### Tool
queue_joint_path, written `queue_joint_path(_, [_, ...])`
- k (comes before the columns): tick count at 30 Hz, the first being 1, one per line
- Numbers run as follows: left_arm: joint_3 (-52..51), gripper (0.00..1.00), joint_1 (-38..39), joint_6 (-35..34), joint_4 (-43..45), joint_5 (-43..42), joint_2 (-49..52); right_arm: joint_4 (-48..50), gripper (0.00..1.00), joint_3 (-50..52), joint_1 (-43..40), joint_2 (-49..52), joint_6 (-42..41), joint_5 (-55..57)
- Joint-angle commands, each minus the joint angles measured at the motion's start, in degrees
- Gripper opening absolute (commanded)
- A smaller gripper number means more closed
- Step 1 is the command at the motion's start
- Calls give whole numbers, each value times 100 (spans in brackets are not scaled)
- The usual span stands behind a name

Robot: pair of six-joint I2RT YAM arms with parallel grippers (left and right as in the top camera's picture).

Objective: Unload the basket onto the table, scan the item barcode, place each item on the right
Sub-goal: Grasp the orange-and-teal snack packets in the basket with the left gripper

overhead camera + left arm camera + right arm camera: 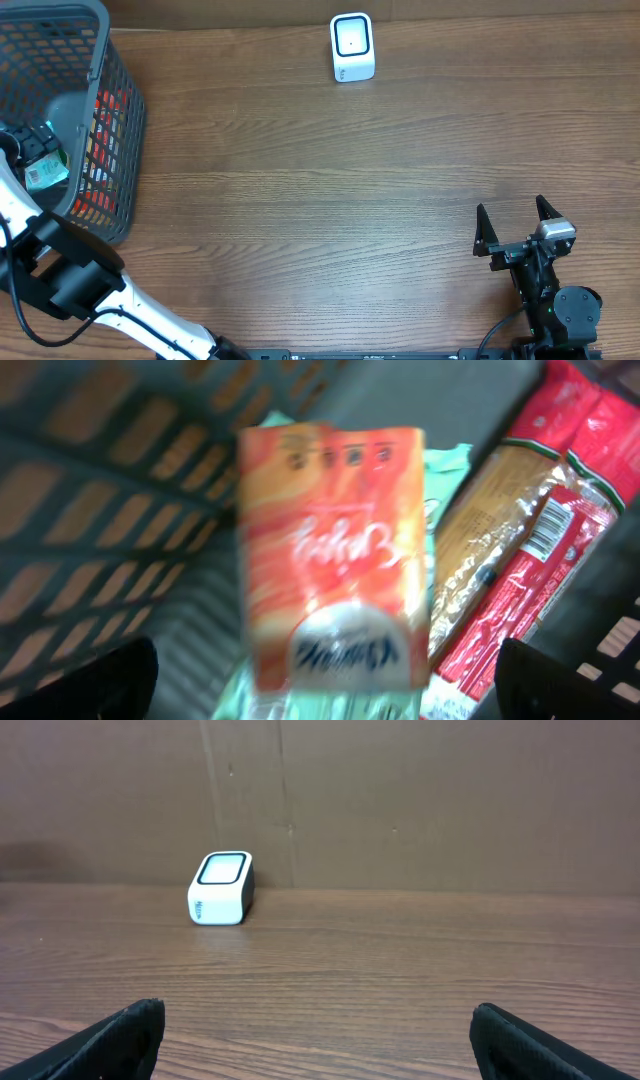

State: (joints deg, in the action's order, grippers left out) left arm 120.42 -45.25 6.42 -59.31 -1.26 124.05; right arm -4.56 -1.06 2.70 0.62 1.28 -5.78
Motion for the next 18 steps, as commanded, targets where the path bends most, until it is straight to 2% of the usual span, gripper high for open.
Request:
queue_joint_path(1, [70,98,-33,459,131,-260,109,22,100,61,-20,-46,7,-31])
queue_joint_path(13, [59,97,-59,481,313,-262,317,22,100,61,-20,-46,7,-31])
queue_joint_path(18, [59,100,-57,533,420,-240,546,22,100,61,-20,-46,7,-31])
